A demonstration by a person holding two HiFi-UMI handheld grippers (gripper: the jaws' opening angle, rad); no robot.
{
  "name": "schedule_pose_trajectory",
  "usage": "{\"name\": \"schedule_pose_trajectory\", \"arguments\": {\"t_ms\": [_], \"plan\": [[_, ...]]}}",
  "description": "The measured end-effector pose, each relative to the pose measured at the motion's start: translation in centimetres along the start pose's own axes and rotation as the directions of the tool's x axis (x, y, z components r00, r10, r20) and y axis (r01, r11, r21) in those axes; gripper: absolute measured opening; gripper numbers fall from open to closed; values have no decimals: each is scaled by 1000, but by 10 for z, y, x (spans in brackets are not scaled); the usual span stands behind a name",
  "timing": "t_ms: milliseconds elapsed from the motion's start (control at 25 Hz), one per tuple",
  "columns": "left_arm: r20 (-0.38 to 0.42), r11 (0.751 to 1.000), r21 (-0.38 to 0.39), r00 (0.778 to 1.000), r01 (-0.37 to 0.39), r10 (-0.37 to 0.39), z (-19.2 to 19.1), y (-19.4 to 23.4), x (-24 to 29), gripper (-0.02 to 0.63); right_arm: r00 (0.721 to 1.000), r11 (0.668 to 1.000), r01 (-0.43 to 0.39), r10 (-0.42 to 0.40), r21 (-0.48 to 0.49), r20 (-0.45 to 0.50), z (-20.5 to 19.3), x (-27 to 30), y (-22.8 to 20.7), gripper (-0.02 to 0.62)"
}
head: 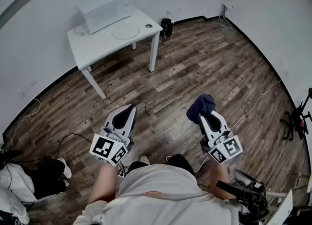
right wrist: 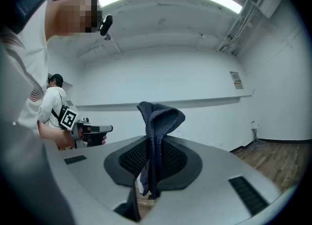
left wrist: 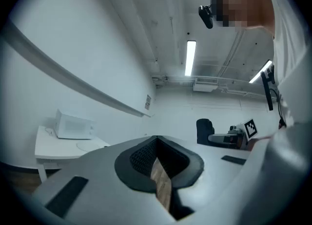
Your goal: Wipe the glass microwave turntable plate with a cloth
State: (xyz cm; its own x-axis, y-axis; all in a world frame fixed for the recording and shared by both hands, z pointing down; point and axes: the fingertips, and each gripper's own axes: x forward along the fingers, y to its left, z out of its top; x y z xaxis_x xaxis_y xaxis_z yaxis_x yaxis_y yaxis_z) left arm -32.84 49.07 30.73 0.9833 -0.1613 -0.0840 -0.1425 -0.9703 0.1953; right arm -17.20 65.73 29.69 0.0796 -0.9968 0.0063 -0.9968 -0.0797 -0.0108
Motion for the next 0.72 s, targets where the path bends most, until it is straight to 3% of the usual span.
{"name": "schedule_pose_trajectory", "arguments": {"t_ms": [160,400,720], "plan": [[3,1000,-7,1000,-8,8,0,28,-5,11,999,999,-48,48,9,-7,-10,29,18,61],[-13,999,-18,999,-52,51,-9,67,-4,11,995,994,-101,101,32,-8,-15,82,12,61],[-17,986,-4,985,-169,169,-4,127,42,11,977,975,-211,210,65,25,-25,173,-35,61]]}}
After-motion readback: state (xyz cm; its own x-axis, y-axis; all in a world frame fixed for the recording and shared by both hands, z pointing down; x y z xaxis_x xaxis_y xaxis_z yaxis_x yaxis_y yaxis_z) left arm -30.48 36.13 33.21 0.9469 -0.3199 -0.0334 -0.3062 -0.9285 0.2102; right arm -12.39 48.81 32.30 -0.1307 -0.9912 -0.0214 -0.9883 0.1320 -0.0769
